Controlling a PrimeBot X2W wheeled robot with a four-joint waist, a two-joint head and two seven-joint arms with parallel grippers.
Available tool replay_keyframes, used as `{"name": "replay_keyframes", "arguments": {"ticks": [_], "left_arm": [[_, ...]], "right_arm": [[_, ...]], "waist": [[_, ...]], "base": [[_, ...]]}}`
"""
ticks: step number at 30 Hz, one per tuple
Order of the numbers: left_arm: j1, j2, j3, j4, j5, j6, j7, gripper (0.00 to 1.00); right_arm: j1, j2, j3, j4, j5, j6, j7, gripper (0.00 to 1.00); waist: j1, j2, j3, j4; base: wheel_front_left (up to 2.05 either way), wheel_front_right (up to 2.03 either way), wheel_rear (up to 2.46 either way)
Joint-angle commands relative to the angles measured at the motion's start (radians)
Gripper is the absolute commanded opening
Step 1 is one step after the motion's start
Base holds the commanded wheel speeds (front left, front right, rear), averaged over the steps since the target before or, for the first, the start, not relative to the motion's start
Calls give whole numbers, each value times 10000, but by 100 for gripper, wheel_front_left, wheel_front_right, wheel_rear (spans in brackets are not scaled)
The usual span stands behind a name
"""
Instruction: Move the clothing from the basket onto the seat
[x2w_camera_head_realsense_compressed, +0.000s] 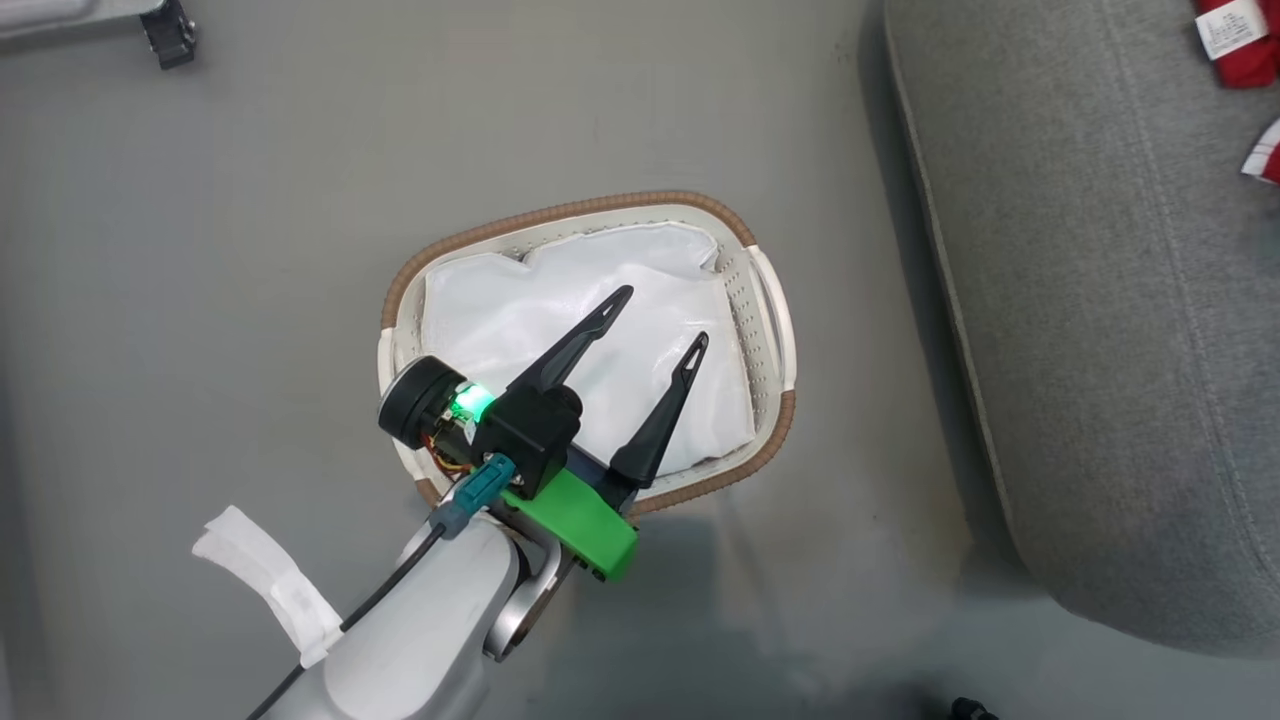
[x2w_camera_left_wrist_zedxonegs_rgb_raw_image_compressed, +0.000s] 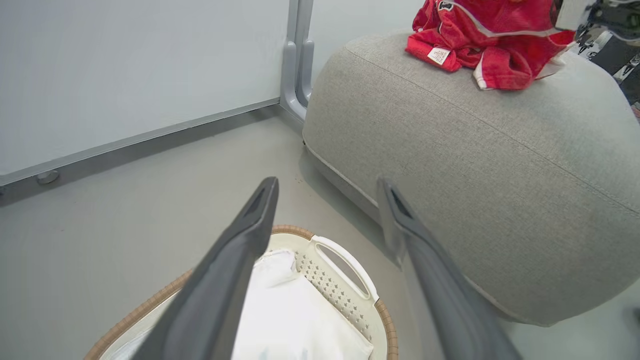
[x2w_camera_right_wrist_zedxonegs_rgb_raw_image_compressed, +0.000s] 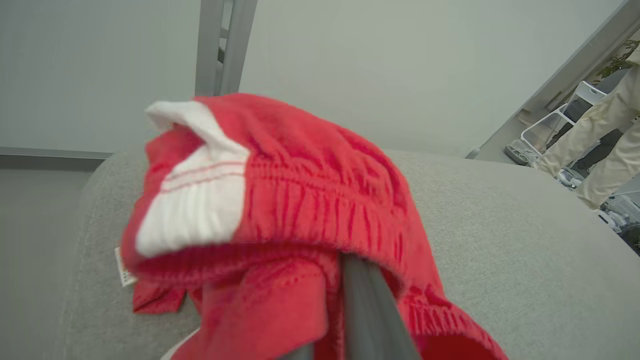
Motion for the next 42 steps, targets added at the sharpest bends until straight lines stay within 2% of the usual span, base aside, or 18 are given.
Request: {"name": "replay_keyframes", "arguments": {"ticks": [1,4,6,7,8,13,17,25,32,38,42], "left_arm": [[-179,6,-7,27,33,-70,-7,100],[-225,43,-18,74,80,-100,-7,100],[-217,62,-14,123,90,-122,-7,100],[-200,65,-3,145,93,-127,-7,100],[-187,58,0,161,91,-140,-8,100],[-45,49,42,240,105,-153,-8,100],[116,96,128,306,38,-137,-8,100],[371,18,370,352,-103,-126,-8,100],[795,-187,817,359,-229,-71,-8,100],[1420,-378,1583,232,-293,13,-8,100],[1844,-484,2115,178,-236,9,-6,100]], "right_arm": [[42,43,-79,165,-106,-14,-102,0],[-170,239,-18,446,-190,-14,-216,5],[-231,343,35,566,-169,-14,-253,20],[-239,376,51,576,-178,-14,-282,47],[-213,409,71,575,-203,-14,-288,100],[205,708,334,144,-130,-14,-300,100],[917,1100,655,-620,-44,-14,-303,100],[2177,1490,880,-1773,124,-14,-296,100],[2850,1504,1023,-2373,196,-14,-296,100],[2999,1416,1372,-2749,249,-14,-295,100],[2949,1582,1544,-2969,255,-14,-295,100]], "waist": [[-1,-1,499,329],[-1,-1,528,197],[-1,-1,487,96],[-1,-1,449,29],[-1,-1,414,-13],[-1,-1,154,-291],[-1,-1,-163,-591],[-1,-1,-900,-900],[-1,-1,-1765,-817],[-1,-1,-2555,-491],[-1,-1,-3002,-246]], "base": [[0,0,0],[0,0,0],[0,0,0],[0,0,0],[0,0,0],[0,0,0],[0,0,0],[0,0,0],[0,0,0],[0,0,0],[0,0,0]]}}
